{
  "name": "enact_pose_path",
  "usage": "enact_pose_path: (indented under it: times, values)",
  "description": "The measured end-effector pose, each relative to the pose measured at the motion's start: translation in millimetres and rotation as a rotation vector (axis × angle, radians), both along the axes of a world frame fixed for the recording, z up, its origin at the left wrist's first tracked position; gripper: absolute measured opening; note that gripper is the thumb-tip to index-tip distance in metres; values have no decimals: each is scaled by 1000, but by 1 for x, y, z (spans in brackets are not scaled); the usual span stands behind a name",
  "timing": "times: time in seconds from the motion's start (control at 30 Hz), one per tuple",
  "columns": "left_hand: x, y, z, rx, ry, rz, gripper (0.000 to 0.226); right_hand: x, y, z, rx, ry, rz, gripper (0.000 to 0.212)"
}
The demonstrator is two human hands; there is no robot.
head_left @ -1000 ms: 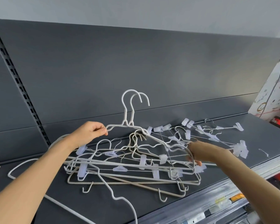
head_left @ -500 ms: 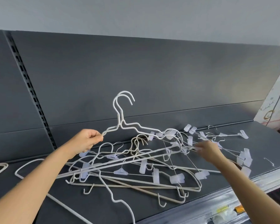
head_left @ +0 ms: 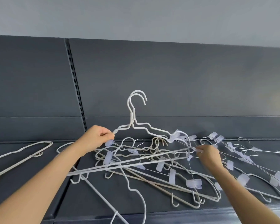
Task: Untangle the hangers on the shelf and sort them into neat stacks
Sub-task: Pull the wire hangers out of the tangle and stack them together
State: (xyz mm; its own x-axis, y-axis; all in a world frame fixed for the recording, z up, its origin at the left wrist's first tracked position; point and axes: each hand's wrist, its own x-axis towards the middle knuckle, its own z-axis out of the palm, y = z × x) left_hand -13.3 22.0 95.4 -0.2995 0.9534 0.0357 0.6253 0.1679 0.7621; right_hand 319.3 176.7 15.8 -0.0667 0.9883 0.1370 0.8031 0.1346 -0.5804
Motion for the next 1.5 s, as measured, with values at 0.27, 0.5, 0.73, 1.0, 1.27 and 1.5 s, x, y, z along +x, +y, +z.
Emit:
enact_pose_path:
  times: [0.27, 0.5, 0.73, 1.0, 1.27, 1.5]
  values:
    - [-4, -2, -9, -24, 39, 54, 32, 11, -4, -2, -69, 112, 92, 22]
    - [-4, 6, -22, -24, 18, 91, 22, 23, -6, 4, -99, 35, 155, 23]
    - [-19, 14, -31, -53, -6, 89, 18, 45, 1, 23, -188, -131, 179, 31]
    - [-29, 16, -32, -16, 35, 57, 12, 61, 5, 35, -430, 61, 336, 21]
    - [-39, 22, -41, 3, 120, 47, 13, 58, 15, 24, -8, -4, 40, 19]
    - [-36, 19, -41, 29, 185, 20, 20, 41, 3, -21, -216, -265, 0, 40]
